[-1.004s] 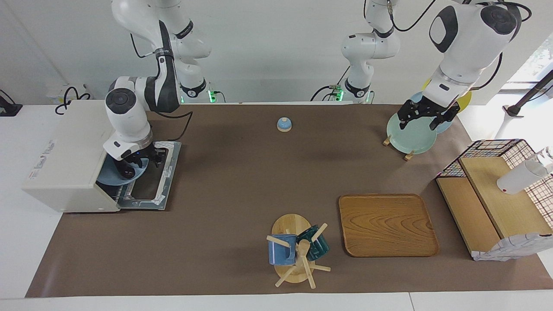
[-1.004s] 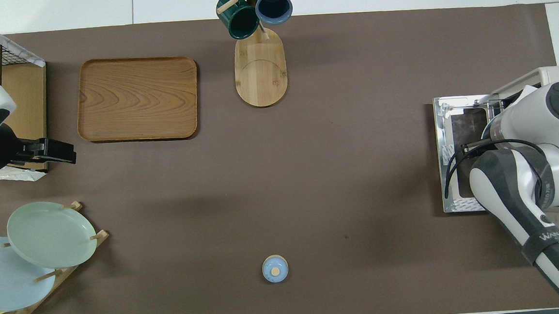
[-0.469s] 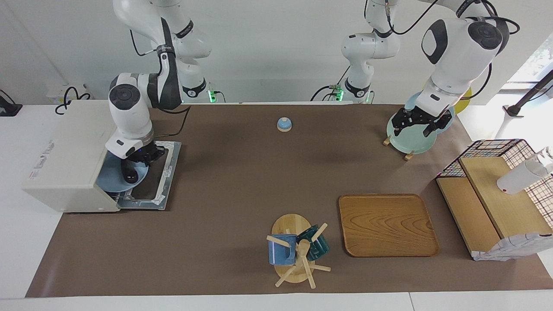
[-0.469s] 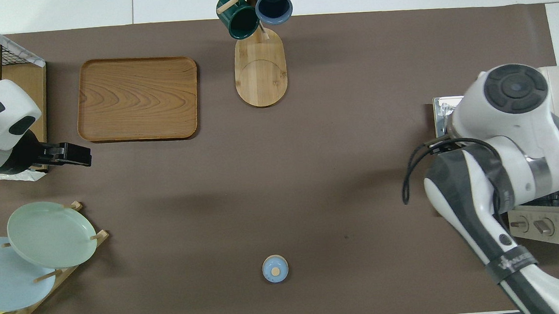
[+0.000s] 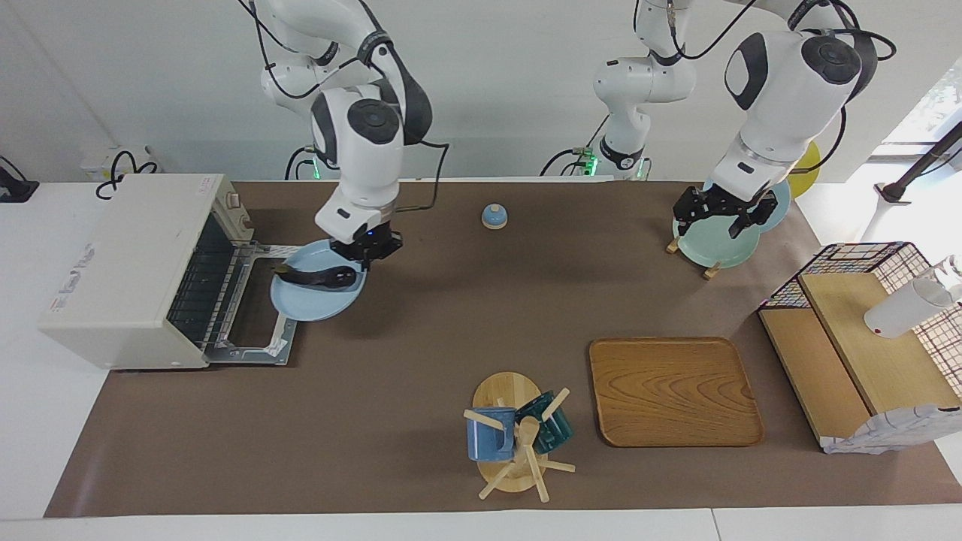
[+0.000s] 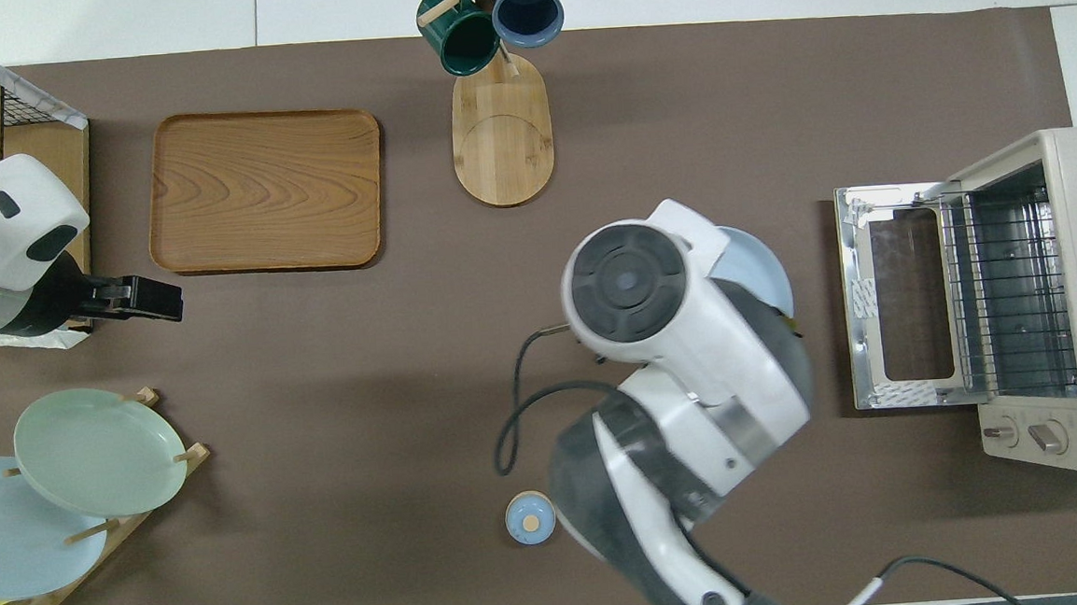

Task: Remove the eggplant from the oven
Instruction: 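Pull the blue plate with eggplant out toward the table center, then set the plate down with the right gripper while the left gripper approaches, then grasp the eggplant with the left gripper while the right gripper withdraws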

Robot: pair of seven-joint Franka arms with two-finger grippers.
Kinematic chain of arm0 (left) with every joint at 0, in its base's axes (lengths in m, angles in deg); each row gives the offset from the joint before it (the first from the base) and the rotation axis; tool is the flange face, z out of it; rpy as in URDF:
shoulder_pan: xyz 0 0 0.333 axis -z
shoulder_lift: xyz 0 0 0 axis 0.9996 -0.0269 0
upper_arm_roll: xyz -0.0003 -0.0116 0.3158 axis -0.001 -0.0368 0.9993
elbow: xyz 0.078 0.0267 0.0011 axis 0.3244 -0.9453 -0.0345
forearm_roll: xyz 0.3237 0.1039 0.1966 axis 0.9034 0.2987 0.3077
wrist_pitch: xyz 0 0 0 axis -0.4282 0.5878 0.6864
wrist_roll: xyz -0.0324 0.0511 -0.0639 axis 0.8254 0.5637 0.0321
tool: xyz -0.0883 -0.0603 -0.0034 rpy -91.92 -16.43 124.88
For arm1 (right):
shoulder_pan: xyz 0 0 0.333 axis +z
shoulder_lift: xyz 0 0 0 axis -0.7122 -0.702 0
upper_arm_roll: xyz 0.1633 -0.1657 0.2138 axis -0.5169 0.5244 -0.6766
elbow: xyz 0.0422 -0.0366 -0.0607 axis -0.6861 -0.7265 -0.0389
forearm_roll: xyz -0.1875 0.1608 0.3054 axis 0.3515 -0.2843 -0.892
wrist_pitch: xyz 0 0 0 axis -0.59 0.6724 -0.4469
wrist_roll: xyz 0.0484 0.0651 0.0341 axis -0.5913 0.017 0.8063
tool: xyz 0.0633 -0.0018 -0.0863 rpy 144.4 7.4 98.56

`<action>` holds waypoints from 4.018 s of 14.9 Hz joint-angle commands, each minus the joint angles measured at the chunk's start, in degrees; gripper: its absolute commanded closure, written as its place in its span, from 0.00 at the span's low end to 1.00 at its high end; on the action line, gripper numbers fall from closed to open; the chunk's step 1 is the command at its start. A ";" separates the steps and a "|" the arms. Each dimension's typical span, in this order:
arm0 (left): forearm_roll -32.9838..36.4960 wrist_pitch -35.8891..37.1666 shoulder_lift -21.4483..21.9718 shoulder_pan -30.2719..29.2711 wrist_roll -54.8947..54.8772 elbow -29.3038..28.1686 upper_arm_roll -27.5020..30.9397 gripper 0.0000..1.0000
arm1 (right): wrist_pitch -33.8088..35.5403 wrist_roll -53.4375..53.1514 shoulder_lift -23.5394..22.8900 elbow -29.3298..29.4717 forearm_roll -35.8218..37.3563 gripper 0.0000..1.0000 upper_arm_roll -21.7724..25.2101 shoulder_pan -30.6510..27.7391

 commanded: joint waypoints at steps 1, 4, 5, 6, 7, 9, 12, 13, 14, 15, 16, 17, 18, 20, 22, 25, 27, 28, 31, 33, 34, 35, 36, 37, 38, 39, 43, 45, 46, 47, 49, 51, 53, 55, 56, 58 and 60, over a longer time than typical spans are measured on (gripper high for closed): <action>0.43 -1.31 1.84 0.53 0.81 -2.24 0.45 0.00 | 4.10 -11.65 -14.66 15.91 -0.66 1.00 0.42 7.87; 0.00 -1.66 1.66 0.45 0.81 -2.24 0.45 0.00 | -2.72 -18.90 -21.90 18.60 -0.30 1.00 0.42 12.64; -0.01 -1.92 1.49 0.27 0.81 -2.15 0.45 0.00 | -6.49 -18.81 -22.26 17.64 -0.48 1.00 0.42 12.30; -0.01 -2.10 1.49 0.01 0.81 -2.15 0.45 0.00 | -8.70 -18.73 -22.35 15.89 -0.22 1.00 0.42 12.39; -0.01 -2.54 1.31 -0.08 0.81 -2.15 0.45 0.00 | -9.77 -18.72 -22.35 14.48 -0.22 1.00 0.42 12.56; -0.79 -3.50 1.14 -0.17 0.90 -2.15 0.63 0.00 | -9.09 -18.99 -22.44 16.47 -1.27 1.00 0.42 12.48; -1.15 -4.30 0.87 -0.17 2.91 -2.24 0.63 0.00 | -10.91 -18.64 -21.91 20.43 -4.42 0.55 0.42 11.16; -1.15 -4.39 0.79 0.00 3.79 -2.15 0.54 0.00 | -10.58 -18.72 -21.39 21.22 -4.52 0.48 0.42 10.98; -1.15 -4.56 0.70 0.35 5.28 -2.15 0.54 0.00 | -10.14 -18.64 -20.60 21.23 -4.35 0.48 0.51 11.07; -1.15 -4.82 0.44 0.53 7.21 -2.15 0.54 0.00 | -9.18 -18.11 -19.90 20.71 -4.09 0.48 0.60 10.89; -1.24 -5.26 0.00 0.53 8.18 -2.15 0.45 0.00 | -6.03 -16.98 -19.45 20.97 -3.56 0.49 0.86 10.54; -1.41 -5.44 -0.09 0.53 8.28 -2.15 0.45 0.00 | -0.95 -12.96 -17.54 20.71 -2.08 0.52 1.12 9.84; -1.59 -5.44 -0.18 0.62 8.37 -2.15 0.45 0.00 | 3.97 -7.79 -14.82 19.66 -0.58 0.64 1.12 7.75; -3.07 -5.88 -0.45 0.88 12.55 -2.15 0.45 0.00 | 11.46 -0.82 -7.98 13.72 -0.22 0.89 1.04 1.43; -3.17 -7.19 -1.14 4.12 20.72 -2.59 0.45 0.00 | 12.19 3.41 -3.82 6.24 1.27 1.00 1.21 -3.76; -3.69 -9.91 -3.34 8.17 36.34 -2.68 0.36 0.00 | 5.72 7.02 0.75 -7.37 4.51 1.00 1.21 -10.89; -3.79 -14.21 -5.97 11.94 48.83 -2.68 0.45 0.00 | -1.30 7.47 2.60 -14.77 6.46 1.00 1.12 -15.80; -3.79 -15.80 -6.85 13.79 54.11 -2.77 0.45 0.00 | -5.43 8.34 3.39 -18.28 7.25 1.00 1.12 -18.44; -3.79 -25.79 -9.23 20.64 75.35 -7.23 0.45 0.00 | -13.01 13.79 2.97 -22.79 9.80 1.00 1.12 -24.34; -3.79 -34.85 -10.11 24.16 85.07 -11.80 0.45 0.00 | -16.36 14.49 2.44 -24.73 10.50 1.00 1.12 -26.19; -3.79 -35.58 -10.29 24.96 85.79 -12.87 0.45 0.00 | -17.50 14.85 2.26 -25.43 10.77 1.00 1.12 -26.55; -3.79 -34.89 -10.55 25.58 86.15 -12.88 0.45 0.00 | -18.21 15.63 2.00 -25.79 11.73 1.00 1.12 -26.81; -3.79 -34.80 -11.77 27.06 88.06 -12.70 0.54 0.00 | -18.13 16.86 2.00 -25.79 14.17 1.00 1.12 -26.90; -3.79 -35.06 -13.09 28.12 91.56 -12.44 0.63 0.00 | -17.43 18.09 2.00 -25.53 16.55 1.00 1.12 -26.90; -3.79 -35.32 -13.71 28.74 93.86 -12.35 0.63 0.00 | -17.25 18.71 1.91 -25.26 17.53 1.00 1.12 -26.99; -3.79 -35.24 -14.24 29.62 95.54 -12.26 0.63 0.00 | -17.16 19.50 1.91 -25.09 17.62 1.00 1.12 -26.99; -3.79 -35.41 -15.12 31.91 105.38 -12.26 0.54 0.00 | -7.25 29.50 2.87 -17.98 17.71 1.00 1.21 -27.16; -3.79 -36.02 -15.65 32.52 108.20 -12.17 0.54 0.00 | -3.29 35.13 4.80 -15.78 17.80 1.00 1.21 -29.61; -3.79 -36.72 -15.91 33.31 110.13 -12.17 0.63 0.00 | -1.97 37.94 5.76 -14.90 17.71 1.00 1.21 -30.76; -3.79 -37.60 -16.00 33.84 112.15 -12.17 0.63 0.00 | -1.09 40.58 6.64 -14.54 17.63 1.00 1.21 -32.77; -3.70 -39.01 -18.10 34.02 114.53 -11.56 0.63 0.00 | -0.47 43.58 8.06 -14.54 17.45 1.00 1.21 -35.94; -3.70 -39.10 -20.56 34.90 115.59 -9.29 0.71 0.00 | -0.03 45.60 9.02 -14.54 17.27 1.00 1.21 -37.88; -3.43 -38.49 -20.92 34.90 115.59 -8.83 0.80 0.00 | 0.32 47.18 9.99 -14.54 17.01 1.00 1.21 -39.64; -3.43 -38.57 -20.92 34.81 115.59 -8.92 0.72 0.05 | 1.02 48.77 11.04 -14.28 16.66 1.00 1.13 -40.69; -3.43 -39.01 -20.92 34.81 115.86 -9.10 0.72 0.06 | 4.16 48.60 12.35 -12.62 14.40 1.00 1.04 -40.53; -3.43 -39.02 -21.01 34.72 115.95 -9.18 0.72 0.14 | 13.19 48.51 13.33 -5.35 4.58 0.77 0.95 -40.17; -3.35 -39.10 -21.01 34.55 115.60 -9.45 0.80 0.26 | 19.90 48.69 13.42 1.25 -2.12 0.56 0.69 -40.08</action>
